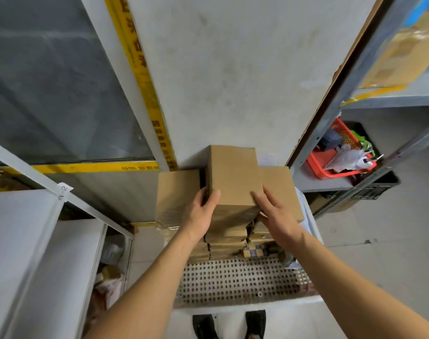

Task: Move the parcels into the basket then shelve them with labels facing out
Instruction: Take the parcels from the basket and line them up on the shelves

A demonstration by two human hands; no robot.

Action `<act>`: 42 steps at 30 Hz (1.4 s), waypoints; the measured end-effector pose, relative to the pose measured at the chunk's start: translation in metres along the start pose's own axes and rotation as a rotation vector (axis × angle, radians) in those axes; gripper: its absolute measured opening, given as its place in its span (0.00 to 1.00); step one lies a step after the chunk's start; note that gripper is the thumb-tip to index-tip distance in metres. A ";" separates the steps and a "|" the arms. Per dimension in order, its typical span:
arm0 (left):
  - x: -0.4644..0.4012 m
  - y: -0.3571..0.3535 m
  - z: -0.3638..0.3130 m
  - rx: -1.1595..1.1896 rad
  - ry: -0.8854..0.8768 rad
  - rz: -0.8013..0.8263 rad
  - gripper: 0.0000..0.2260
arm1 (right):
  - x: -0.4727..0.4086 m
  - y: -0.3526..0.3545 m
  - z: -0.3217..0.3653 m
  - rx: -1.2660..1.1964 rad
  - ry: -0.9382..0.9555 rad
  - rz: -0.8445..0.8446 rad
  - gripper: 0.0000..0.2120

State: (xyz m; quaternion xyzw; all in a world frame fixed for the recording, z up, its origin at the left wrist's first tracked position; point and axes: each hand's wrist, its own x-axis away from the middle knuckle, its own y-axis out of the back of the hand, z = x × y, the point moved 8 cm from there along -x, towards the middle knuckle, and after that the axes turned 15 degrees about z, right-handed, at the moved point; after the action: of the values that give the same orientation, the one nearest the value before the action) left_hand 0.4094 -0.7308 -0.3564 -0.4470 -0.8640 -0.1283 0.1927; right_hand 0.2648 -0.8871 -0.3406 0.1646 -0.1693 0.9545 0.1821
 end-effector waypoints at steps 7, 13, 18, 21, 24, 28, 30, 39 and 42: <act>0.032 -0.016 -0.022 0.131 -0.030 -0.066 0.40 | 0.007 0.006 0.006 -0.013 0.069 0.062 0.45; 0.054 -0.013 -0.044 0.154 -0.066 -0.116 0.44 | 0.011 -0.006 0.012 -0.039 0.019 0.149 0.21; 0.076 -0.016 -0.071 -0.237 -0.151 -0.395 0.50 | 0.019 -0.012 0.052 0.475 0.173 -0.025 0.24; 0.086 -0.030 -0.087 -0.510 -0.215 -0.502 0.54 | 0.034 -0.032 0.072 0.343 0.254 0.056 0.20; 0.091 -0.042 -0.094 -0.658 -0.231 -0.546 0.57 | 0.041 -0.047 0.080 0.128 0.256 0.173 0.20; 0.094 -0.051 -0.098 -0.763 -0.298 -0.483 0.56 | 0.037 -0.045 0.081 0.036 0.218 0.195 0.24; 0.097 -0.058 -0.104 -0.765 -0.400 -0.412 0.48 | 0.035 -0.042 0.085 0.000 0.216 0.195 0.21; 0.092 -0.051 -0.099 -0.305 -0.434 0.025 0.28 | 0.012 -0.025 0.064 0.006 0.130 0.179 0.43; 0.092 -0.024 -0.105 -0.270 -0.409 -0.143 0.25 | 0.011 -0.026 0.057 -0.007 0.121 0.217 0.31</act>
State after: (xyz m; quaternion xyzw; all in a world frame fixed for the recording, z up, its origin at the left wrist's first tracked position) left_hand 0.3643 -0.7197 -0.2226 -0.4233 -0.8894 -0.1627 -0.0574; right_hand 0.2801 -0.8833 -0.2797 0.0867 -0.1784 0.9762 0.0882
